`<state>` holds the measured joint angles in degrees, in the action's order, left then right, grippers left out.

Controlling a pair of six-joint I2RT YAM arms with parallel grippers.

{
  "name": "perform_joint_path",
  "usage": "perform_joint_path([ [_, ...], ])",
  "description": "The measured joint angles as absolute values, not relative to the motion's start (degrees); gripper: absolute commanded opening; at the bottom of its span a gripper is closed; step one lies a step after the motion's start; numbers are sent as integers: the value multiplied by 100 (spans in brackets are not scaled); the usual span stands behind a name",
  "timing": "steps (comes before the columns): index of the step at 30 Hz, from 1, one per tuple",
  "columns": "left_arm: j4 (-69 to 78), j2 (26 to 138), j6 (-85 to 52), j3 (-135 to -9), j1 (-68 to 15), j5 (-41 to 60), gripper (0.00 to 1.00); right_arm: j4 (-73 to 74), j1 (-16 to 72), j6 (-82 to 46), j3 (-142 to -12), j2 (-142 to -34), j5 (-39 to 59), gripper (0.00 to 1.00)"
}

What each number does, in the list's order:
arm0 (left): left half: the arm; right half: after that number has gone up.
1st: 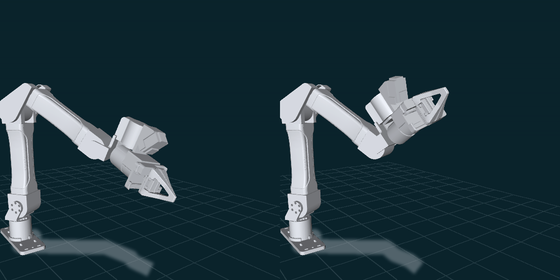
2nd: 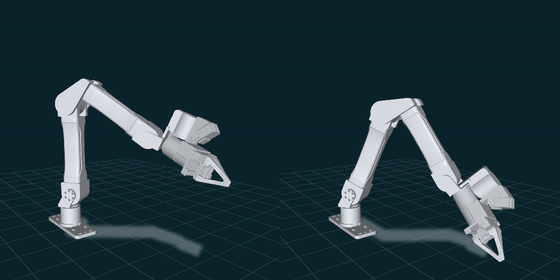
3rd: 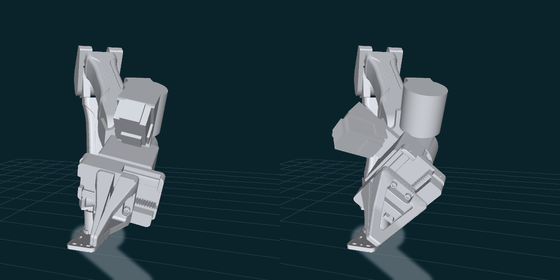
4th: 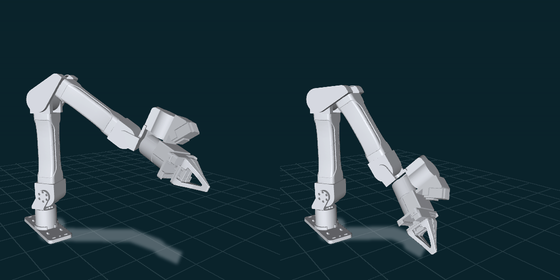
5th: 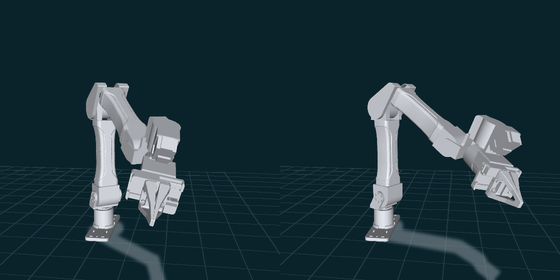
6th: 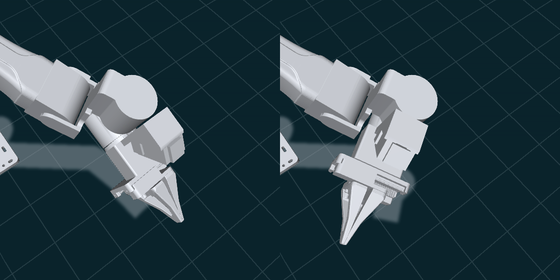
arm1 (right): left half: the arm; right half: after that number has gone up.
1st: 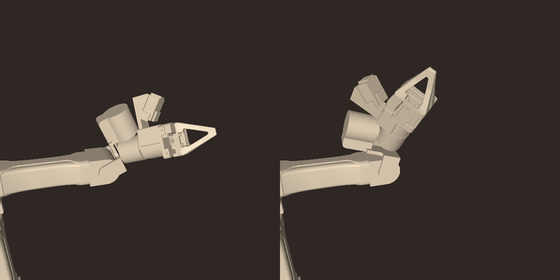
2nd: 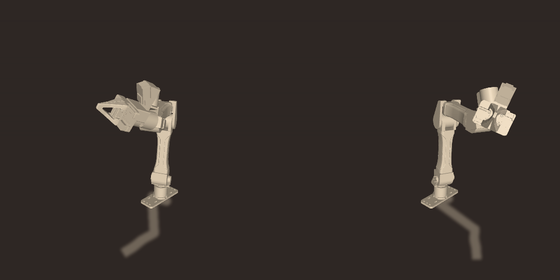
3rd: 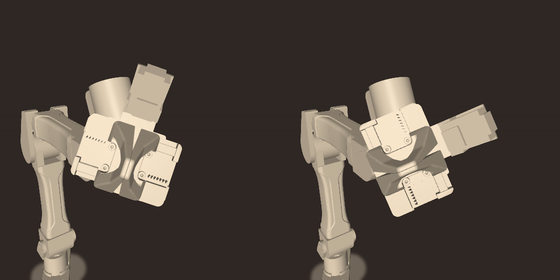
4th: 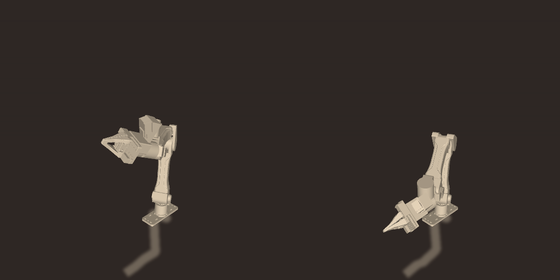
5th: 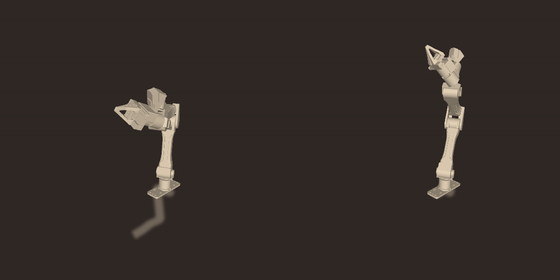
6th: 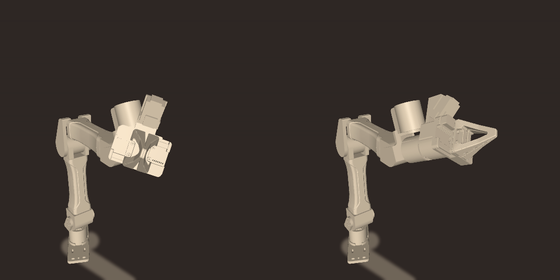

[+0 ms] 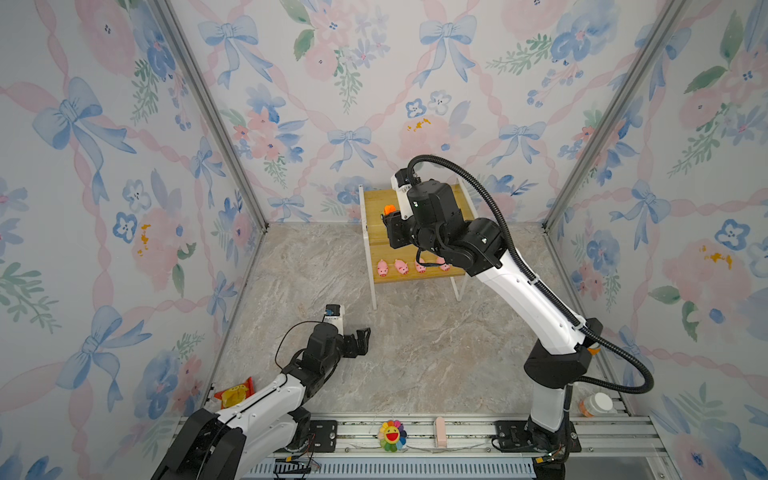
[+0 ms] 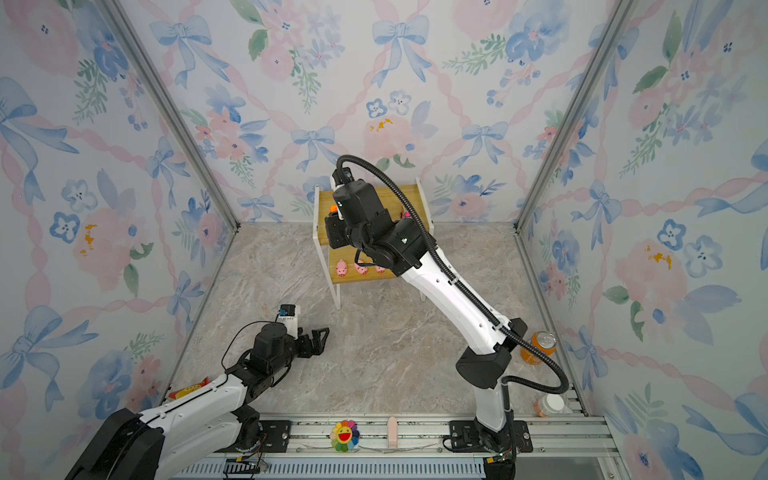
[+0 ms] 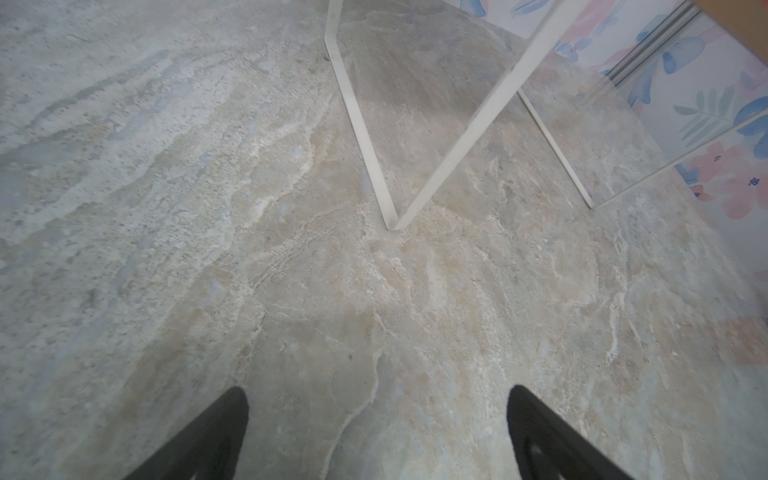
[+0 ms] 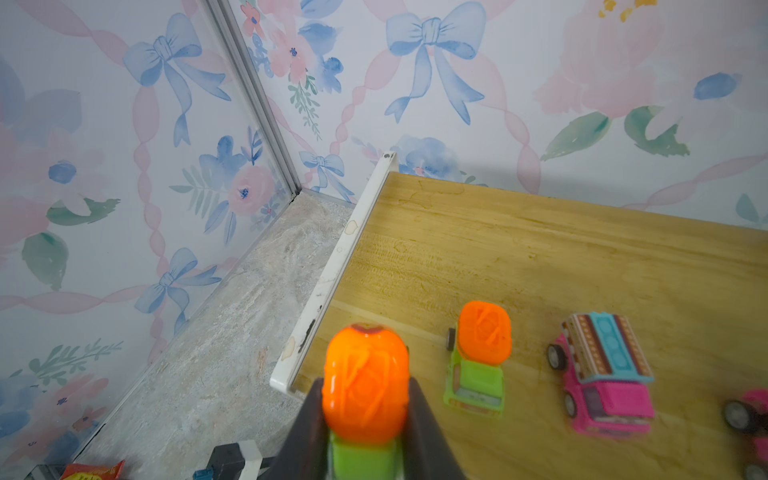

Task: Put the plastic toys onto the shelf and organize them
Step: 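Lift the green truck with the right gripper and carry it to the upper shelf, then lower the green truck beside the other green truck and open the right gripper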

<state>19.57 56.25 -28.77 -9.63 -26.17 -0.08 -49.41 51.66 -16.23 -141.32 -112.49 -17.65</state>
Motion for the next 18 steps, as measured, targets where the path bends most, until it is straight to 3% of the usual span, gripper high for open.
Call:
perform_joint_path([
  [18,1957,5717,-2875,-963,-2617,-8,98,-5074,5142,-1623,-14455,-11817,-2003,18],
])
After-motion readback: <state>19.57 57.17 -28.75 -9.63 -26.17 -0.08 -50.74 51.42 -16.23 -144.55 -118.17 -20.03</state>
